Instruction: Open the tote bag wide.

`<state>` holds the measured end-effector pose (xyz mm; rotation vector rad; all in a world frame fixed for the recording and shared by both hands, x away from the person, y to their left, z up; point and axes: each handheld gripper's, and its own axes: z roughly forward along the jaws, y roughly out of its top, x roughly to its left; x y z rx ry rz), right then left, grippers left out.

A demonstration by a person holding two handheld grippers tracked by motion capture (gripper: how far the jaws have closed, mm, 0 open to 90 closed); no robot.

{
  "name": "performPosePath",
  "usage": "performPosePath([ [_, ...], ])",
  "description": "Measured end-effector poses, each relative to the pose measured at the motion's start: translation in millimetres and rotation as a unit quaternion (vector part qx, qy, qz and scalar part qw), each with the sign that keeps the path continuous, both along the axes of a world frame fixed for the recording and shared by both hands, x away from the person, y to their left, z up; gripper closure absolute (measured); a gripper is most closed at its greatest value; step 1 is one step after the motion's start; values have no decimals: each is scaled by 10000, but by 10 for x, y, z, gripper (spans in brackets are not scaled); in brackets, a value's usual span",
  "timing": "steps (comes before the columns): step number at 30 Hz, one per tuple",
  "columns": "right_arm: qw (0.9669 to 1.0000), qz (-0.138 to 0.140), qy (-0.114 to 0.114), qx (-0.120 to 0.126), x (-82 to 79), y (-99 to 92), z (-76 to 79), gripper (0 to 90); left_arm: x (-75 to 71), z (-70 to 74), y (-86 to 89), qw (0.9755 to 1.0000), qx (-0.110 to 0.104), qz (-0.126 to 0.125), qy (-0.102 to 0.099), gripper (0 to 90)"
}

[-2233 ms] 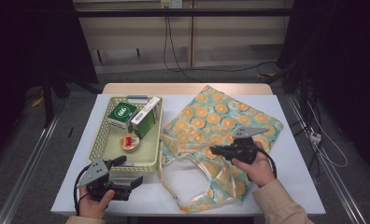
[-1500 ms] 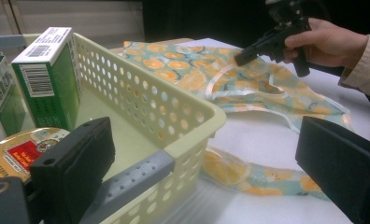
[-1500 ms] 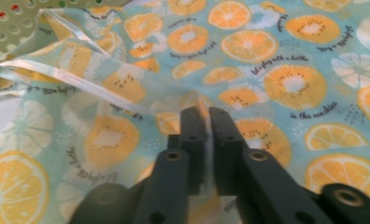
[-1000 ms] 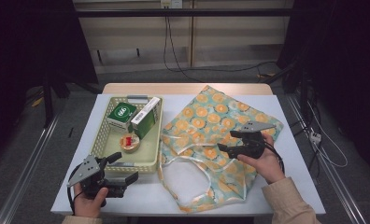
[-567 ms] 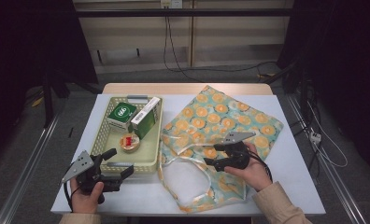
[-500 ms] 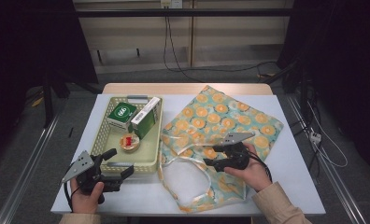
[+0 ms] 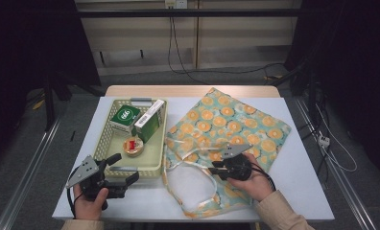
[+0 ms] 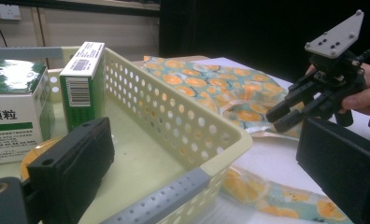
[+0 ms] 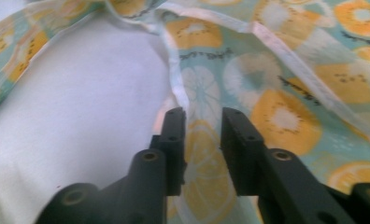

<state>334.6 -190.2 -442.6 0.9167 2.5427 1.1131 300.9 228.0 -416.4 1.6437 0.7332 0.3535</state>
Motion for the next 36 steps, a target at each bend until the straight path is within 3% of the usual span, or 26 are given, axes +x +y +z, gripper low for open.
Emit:
performPosePath([
  [2, 10000, -82, -9, 44, 26, -43, 8, 853, 0, -2, -3, 10000, 31, -9, -5, 39],
  [6, 9999, -59, 15, 129, 39, -68, 44, 900, -6, 5, -15, 10000, 44, -23, -4, 38],
  [10, 9996, -105, -64, 267, 57, -121, 124, 900, -7, 6, -27, 10000, 41, -24, -18, 38],
  [11, 9990, -191, -106, 401, 78, -182, 180, 900, -7, 4, -31, 10000, 50, -35, -8, 39],
  [16, 9971, -433, -190, 594, 158, -336, 262, 900, -19, 8, -24, 10000, 85, -27, -26, 39],
  [24, 9909, -1007, -297, 842, 294, -627, 323, 900, -26, 11, -52, 9998, 154, -73, -66, 38],
  [29, 9890, -1233, -292, 759, 386, -716, 270, 900, -51, 6, -56, 9998, 171, -78, -43, 39],
  [32, 9890, -1381, -304, 423, 462, -737, 157, 898, -57, 11, -43, 9998, 167, -72, -55, 39],
  [36, 9899, -1395, -166, 176, 509, -729, 39, 874, -49, 9, -42, 9998, 151, -85, -61, 39],
])
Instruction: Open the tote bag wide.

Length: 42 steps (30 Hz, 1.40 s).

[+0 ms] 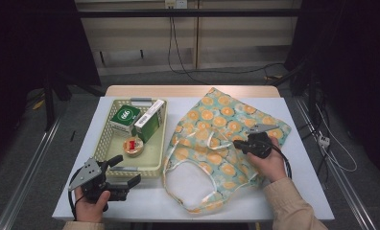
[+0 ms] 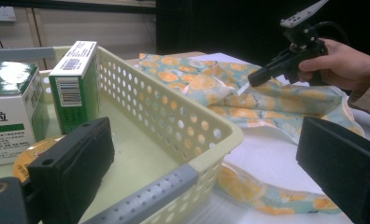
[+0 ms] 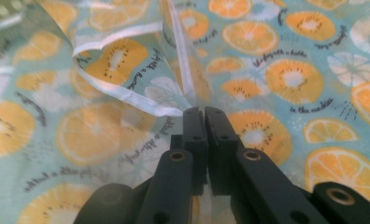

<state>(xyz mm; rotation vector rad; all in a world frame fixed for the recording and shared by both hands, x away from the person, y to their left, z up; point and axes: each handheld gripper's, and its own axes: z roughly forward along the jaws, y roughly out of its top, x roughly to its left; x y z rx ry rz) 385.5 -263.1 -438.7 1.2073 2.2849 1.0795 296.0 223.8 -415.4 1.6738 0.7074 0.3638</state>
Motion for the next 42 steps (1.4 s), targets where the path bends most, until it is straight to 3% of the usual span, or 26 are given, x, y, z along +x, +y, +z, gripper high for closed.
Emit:
performPosePath([
  [1, 10000, 0, 0, 0, 0, 0, 0, 874, 2, -4, 0, 10000, -4, -5, 9, 39],
  [8, 9989, 428, -187, -96, -80, 269, 115, 528, 9, -10, 12, 10000, -21, 16, 28, 39],
  [15, 9939, 1005, -452, -53, -234, 593, 343, 450, 9, -8, -12, 10000, 5, -23, 37, 39],
  [20, 9916, 1210, -358, -268, -217, 783, 263, 390, 3, -6, 0, 10000, -47, 4, 43, 39],
  [24, 9909, 1307, -146, -279, -142, 902, 260, 404, -18, 3, 22, 10000, -24, 14, 36, 38],
  [30, 9860, 1638, -258, -150, -157, 1160, 281, 494, -55, -3, 62, 9999, -49, 77, 46, 39],
  [31, 9823, 1834, -223, -321, -181, 1273, 226, 526, -58, -6, 63, 9999, -51, 75, 54, 39],
  [32, 9808, 1898, -189, -406, -186, 1321, 193, 534, -59, -8, 64, 10000, -32, 73, 47, 38],
  [35, 9788, 1974, -113, -540, -163, 1409, 89, 566, -66, -7, 72, 10000, -23, 76, 43, 39],
  [37, 9802, 1881, -134, -603, -143, 1420, 62, 572, -71, -6, 83, 9999, -44, 93, 41, 39],
  [38, 9817, 1857, -5, -430, -89, 1425, 6, 590, -70, -6, 92, 9999, -36, 100, 36, 39],
  [42, 9809, 1887, 196, -429, -28, 1471, -135, 644, -68, -13, 99, 9999, -44, 132, 63, 39],
])
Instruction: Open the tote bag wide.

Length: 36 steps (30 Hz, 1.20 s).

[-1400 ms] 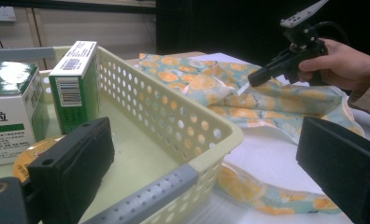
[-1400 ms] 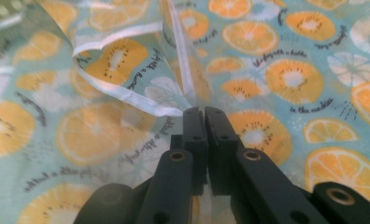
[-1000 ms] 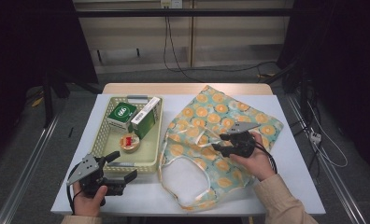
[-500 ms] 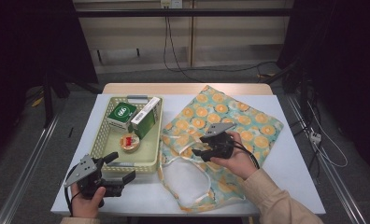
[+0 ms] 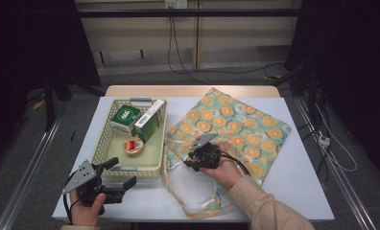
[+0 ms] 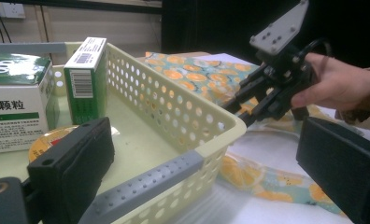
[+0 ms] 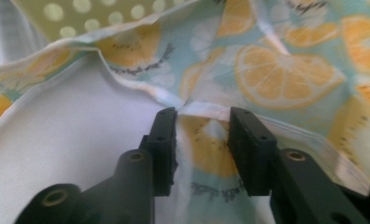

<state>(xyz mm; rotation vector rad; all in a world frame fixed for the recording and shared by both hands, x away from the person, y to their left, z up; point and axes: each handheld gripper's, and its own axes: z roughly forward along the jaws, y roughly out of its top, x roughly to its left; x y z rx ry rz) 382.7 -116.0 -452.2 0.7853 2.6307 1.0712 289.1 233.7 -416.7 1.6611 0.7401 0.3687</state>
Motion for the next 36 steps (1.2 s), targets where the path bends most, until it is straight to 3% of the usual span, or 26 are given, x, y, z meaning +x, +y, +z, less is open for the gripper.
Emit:
performPosePath([
  [5, 10000, 14, 13, 45, 1, 43, -37, 709, 0, 1, -14, 10000, 40, -14, -1, 39],
  [6, 10000, 3, -9, 46, -4, 49, -37, 762, 0, 1, -15, 10000, 51, -4, 7, 39],
  [7, 9999, 18, -157, -34, -15, 59, -22, 870, 0, 1, -17, 10000, 41, -8, 6, 39],
  [11, 9999, -20, -129, 97, -1, 46, 10, 900, -2, 7, -13, 10000, 25, -11, -17, 39],
  [16, 9994, 2, 33, 339, 5, 15, 43, 900, -5, 9, -3, 10000, 22, 3, -26, 39],
  [18, 9989, 9, 126, 459, -23, 12, 58, 793, -4, 6, -2, 10000, 32, -9, -25, 39],
  [20, 9990, 101, 72, 434, -70, 34, 54, 726, -9, 8, -2, 10000, 33, 8, -20, 39],
  [22, 9992, 156, 24, 372, -96, 45, 57, 708, -14, 14, 0, 10000, 43, 6, -34, 39],
  [23, 9990, 255, -80, 369, -160, 54, 77, 708, -17, 18, 1, 10000, 51, -10, -32, 39],
  [26, 9987, 328, -119, 369, -210, 55, 92, 711, -14, 19, -1, 10000, 51, -7, -47, 39],
  [27, 9988, 425, -122, 226, -217, 57, 65, 707, -11, 19, -4, 10000, 45, 2, -47, 39],
  [29, 9991, 374, -140, 117, -207, 56, 37, 698, -5, 19, -16, 10000, 56, -27, -41, 39],
  [30, 9995, 294, -41, 46, -160, 40, -34, 696, 0, 22, -24, 10000, 64, -28, -47, 39],
  [31, 9995, 256, 11, 182, -144, 31, -54, 707, 3, 23, -33, 10000, 46, -39, -44, 39],
  [36, 9995, 174, 47, 262, -111, 19, -69, 813, 30, 15, -60, 10000, 25, -67, -33, 39],
])
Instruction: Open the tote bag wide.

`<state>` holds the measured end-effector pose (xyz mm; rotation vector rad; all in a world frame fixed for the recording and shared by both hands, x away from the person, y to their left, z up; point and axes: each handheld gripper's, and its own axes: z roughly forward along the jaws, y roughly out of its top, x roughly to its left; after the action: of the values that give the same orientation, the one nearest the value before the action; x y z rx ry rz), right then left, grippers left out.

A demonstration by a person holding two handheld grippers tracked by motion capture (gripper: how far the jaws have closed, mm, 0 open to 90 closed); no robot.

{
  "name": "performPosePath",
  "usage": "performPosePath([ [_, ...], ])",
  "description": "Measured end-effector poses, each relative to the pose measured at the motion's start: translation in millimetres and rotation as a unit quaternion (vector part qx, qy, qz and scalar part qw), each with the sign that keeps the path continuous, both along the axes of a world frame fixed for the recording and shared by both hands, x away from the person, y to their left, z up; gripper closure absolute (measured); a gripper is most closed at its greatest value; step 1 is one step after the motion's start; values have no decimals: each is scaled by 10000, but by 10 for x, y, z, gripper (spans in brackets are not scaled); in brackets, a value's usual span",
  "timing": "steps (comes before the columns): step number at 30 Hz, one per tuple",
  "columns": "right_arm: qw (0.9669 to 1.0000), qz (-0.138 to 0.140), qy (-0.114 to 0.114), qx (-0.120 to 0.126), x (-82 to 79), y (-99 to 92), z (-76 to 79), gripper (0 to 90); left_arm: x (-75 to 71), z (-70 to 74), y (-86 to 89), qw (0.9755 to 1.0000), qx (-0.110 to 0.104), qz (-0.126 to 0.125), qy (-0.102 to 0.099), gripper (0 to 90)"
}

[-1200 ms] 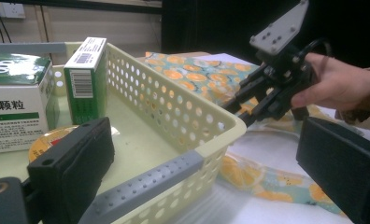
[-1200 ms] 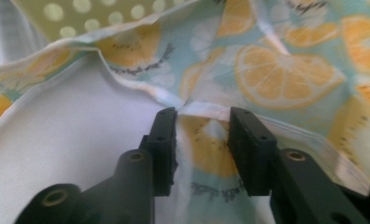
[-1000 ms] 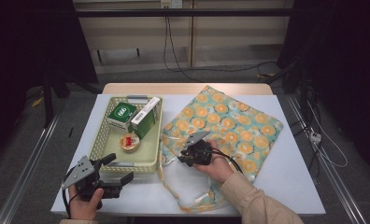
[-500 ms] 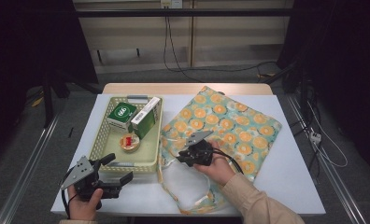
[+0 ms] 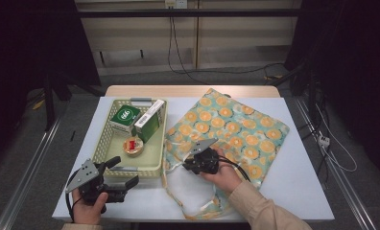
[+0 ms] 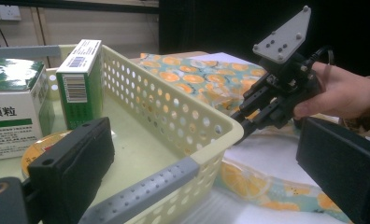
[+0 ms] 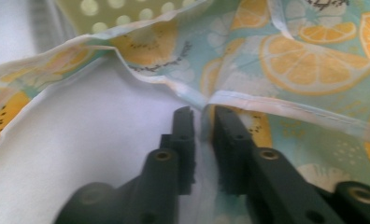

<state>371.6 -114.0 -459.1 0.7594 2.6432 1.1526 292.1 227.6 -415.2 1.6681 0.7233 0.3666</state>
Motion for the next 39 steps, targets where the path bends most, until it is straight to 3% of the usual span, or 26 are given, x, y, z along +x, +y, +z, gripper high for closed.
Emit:
performPosePath([
  [3, 10000, -70, 39, 9, 34, -8, 2, 900, 5, 9, -1, 10000, 20, -19, -12, 39],
  [8, 9996, -169, 179, 143, 42, -35, 28, 900, 5, 10, 14, 10000, 5, -14, -27, 39],
  [9, 9993, -163, 245, 215, 46, -52, 49, 900, 7, 3, 15, 10000, -4, -19, -10, 39],
  [10, 9982, -217, 352, 443, 57, -97, 120, 900, 11, -3, 12, 10000, -4, -16, 6, 39],
  [11, 9982, -217, 352, 443, 57, -97, 120, 900, 14, -6, 9, 10000, 2, -25, 8, 39],
  [18, 9968, -519, 118, 599, 240, -386, 501, 900, 18, -8, -8, 10000, 9, -35, 15, 39],
  [24, 9950, -787, 165, 595, 444, -596, 551, 900, 24, -7, -12, 10000, 25, -35, 13, 39],
  [25, 9923, -957, 303, 731, 532, -683, 522, 900, 24, -10, -13, 10000, 34, -44, 17, 39],
  [26, 9923, -957, 303, 731, 532, -683, 522, 900, 24, -11, -16, 10000, 30, -48, 17, 39],
  [28, 9875, -1148, 402, 1003, 643, -790, 467, 900, 23, -7, -13, 10000, 25, -41, 2, 39],
  [29, 9875, -1148, 402, 1003, 643, -790, 467, 900, 24, -5, -9, 10000, 33, -40, -9, 39],
  [31, 9838, -1315, 479, 1121, 727, -870, 398, 900, 24, -7, -3, 10000, 17, -30, 0, 39],
  [35, 9847, -1456, 382, 872, 809, -956, 307, 900, 26, -8, 2, 10000, 6, -28, 8, 39],
  [37, 9868, -1485, 213, 603, 829, -989, 273, 900, 29, -9, -1, 10000, 4, -39, 13, 39],
  [39, 9865, -1579, 149, 400, 849, -1039, 231, 900, 32, -11, -6, 10000, 7, -36, 18, 39],
])
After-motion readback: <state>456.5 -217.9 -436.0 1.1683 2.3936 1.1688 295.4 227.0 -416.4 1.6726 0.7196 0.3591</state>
